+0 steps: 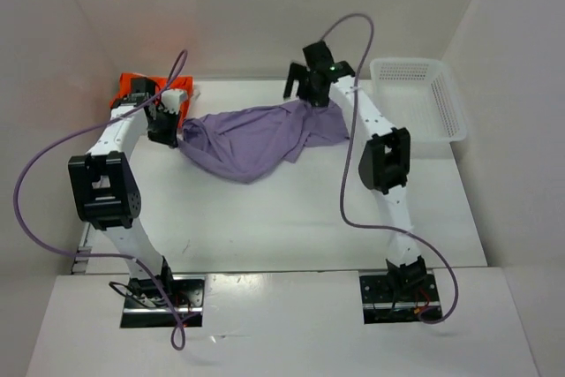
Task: Fold and stack the t-shirts
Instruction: Flatten out the tshirt
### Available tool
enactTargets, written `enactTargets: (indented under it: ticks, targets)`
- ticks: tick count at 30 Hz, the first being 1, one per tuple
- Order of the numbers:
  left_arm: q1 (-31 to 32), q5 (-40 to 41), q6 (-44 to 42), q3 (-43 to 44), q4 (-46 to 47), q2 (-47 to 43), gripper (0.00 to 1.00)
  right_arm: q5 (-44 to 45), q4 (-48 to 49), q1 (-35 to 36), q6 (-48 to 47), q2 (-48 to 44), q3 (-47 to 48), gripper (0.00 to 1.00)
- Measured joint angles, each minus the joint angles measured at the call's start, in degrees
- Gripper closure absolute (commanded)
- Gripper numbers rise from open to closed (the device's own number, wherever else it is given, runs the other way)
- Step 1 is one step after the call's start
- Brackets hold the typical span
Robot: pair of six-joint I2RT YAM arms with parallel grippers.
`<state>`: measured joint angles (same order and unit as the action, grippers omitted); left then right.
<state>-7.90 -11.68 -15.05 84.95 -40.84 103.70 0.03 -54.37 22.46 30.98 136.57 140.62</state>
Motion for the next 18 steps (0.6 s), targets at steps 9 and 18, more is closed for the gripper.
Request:
enactTargets:
  ticks: [9,18]
  targets:
    - [0.0,0.3,0.0,-3.2,-1.9,0.3,1.00,6.6,-18.3,-0.3,-2.7,14.2,26.6,0.05]
    - [-0.2,-4.2,0.3,-6.1,-1.6,-7.8,1.00,32.9,-9.2,14.6,-2.8,-36.8,-9.2,0.00]
